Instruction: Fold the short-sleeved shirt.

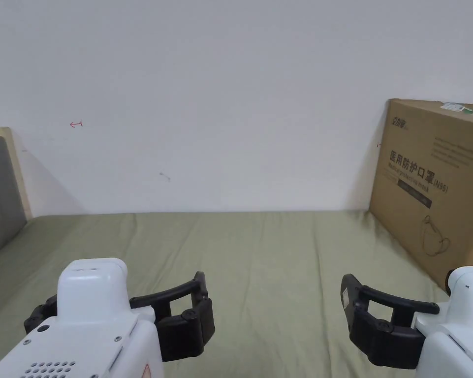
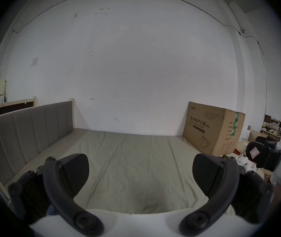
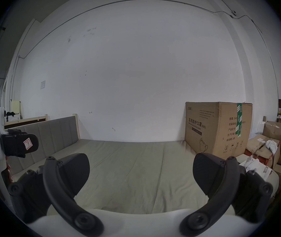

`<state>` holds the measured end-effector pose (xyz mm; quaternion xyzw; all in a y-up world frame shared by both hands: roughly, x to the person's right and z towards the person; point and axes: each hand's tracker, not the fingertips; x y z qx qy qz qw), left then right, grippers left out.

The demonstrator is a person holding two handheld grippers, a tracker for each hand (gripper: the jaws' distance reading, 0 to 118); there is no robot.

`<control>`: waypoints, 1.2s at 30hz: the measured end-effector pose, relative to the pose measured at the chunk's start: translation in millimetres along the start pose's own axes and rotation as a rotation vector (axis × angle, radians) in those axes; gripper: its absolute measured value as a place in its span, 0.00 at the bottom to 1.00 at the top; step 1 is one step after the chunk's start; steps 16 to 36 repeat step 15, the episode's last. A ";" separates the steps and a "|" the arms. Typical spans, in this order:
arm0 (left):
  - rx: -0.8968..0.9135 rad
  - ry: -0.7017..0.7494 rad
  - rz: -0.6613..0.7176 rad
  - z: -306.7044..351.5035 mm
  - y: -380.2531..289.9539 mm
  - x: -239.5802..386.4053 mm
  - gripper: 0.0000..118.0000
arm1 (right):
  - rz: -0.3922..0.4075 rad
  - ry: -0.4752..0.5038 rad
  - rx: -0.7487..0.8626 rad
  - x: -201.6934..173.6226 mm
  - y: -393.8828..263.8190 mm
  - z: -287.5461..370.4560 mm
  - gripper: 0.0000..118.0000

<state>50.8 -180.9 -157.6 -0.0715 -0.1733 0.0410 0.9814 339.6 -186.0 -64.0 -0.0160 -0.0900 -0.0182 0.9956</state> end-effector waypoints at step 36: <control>-0.044 0.053 -0.002 -5.8 -6.3 11.3 1.00 | -0.022 -0.014 -0.041 4.2 -12.7 -2.4 1.00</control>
